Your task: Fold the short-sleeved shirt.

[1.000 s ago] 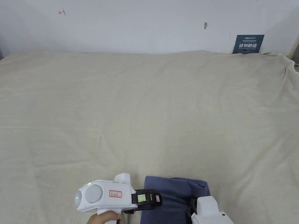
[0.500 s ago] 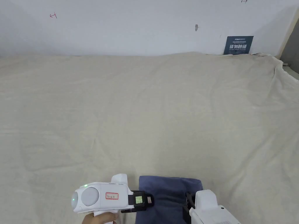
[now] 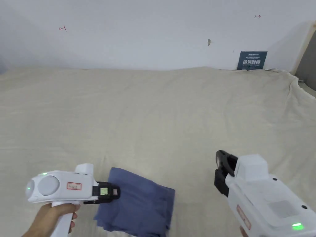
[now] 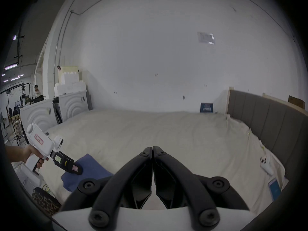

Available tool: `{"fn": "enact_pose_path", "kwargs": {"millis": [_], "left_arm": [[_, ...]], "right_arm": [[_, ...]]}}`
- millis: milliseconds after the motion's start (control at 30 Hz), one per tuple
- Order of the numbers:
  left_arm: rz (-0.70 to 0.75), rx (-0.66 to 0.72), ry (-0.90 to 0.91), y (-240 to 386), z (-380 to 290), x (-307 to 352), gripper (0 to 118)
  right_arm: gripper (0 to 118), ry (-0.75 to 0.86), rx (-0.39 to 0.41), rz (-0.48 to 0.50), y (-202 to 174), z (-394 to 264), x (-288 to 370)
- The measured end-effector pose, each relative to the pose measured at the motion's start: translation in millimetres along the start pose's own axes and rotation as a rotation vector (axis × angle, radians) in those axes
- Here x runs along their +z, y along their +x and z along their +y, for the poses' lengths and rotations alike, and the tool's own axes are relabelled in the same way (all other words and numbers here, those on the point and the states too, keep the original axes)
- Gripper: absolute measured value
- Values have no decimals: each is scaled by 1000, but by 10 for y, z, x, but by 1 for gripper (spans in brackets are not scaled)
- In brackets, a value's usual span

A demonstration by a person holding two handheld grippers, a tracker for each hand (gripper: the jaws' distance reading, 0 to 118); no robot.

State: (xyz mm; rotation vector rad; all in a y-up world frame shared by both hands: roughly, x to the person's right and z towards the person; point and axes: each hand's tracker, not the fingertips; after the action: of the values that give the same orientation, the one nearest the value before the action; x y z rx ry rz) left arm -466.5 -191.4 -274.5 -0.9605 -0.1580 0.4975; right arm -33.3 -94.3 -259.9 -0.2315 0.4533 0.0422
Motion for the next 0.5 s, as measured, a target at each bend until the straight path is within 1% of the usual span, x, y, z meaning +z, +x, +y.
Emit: {"fn": "enact_pose_path", "kwargs": {"millis": [200,300,500], "left_arm": [[171,36,74,-668,300,633,18],[263,84,107,-961,403,988,18],[419,110,98,-1536,572,1445,18]], "right_arm": [[0,44,25,-2,-103,265,-31],[0,47,35,3,-177,319,-98],[0,52,39,7,-294,333,-161]]}}
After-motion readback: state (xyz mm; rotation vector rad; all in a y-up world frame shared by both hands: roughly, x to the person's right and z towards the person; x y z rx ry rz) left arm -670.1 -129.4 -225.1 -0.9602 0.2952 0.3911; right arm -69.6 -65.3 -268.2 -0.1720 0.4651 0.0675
